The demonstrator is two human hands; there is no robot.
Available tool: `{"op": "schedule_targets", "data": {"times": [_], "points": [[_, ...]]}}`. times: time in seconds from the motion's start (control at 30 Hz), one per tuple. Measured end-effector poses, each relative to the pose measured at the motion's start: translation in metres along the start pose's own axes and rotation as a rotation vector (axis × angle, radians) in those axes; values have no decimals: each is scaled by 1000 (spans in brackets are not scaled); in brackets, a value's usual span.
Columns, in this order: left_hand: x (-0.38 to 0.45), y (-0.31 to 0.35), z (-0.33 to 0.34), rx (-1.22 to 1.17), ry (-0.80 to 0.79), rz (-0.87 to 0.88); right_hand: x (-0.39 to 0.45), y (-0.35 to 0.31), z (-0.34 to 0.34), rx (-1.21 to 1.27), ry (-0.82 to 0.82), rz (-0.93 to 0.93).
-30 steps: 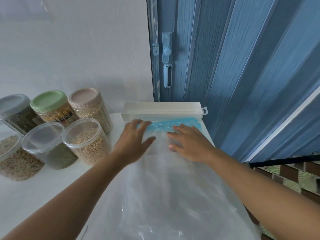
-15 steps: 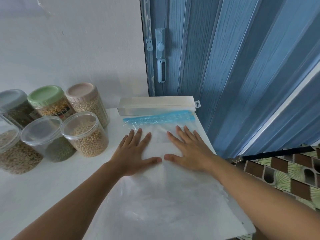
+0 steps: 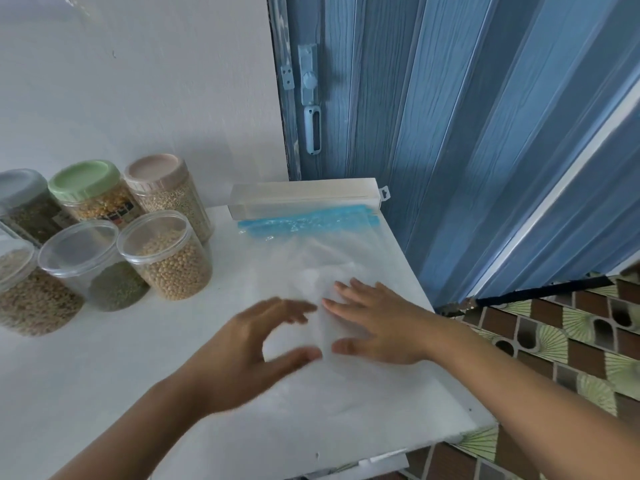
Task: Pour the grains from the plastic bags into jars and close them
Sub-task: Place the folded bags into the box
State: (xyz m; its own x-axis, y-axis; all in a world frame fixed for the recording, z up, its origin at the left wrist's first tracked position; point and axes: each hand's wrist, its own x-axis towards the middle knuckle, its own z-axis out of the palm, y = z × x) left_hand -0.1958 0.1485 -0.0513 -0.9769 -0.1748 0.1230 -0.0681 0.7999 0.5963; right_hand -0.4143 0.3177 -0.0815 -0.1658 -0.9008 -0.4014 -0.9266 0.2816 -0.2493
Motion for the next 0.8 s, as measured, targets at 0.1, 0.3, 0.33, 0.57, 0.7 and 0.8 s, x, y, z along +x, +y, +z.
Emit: {"op": "schedule_targets", "data": {"times": [0.1,0.3,0.33,0.57,0.7,0.8], "points": [[-17,3,13,105,-158,23,3,5,18,-39,55,-19],[-28,-13,25,191,-198,56,3,6,26,-7,128,-19],[-29,-16,27,209,-212,72,2,5,27,20,144,-16],[-32,-29,39,318,-177,201,-15,-1,24,160,472,-114],[-26,-20,37,350,-180,212,-29,-13,15,216,215,-121],[-23,-14,35,292,-182,101,-36,-16,8,226,138,-81]]}}
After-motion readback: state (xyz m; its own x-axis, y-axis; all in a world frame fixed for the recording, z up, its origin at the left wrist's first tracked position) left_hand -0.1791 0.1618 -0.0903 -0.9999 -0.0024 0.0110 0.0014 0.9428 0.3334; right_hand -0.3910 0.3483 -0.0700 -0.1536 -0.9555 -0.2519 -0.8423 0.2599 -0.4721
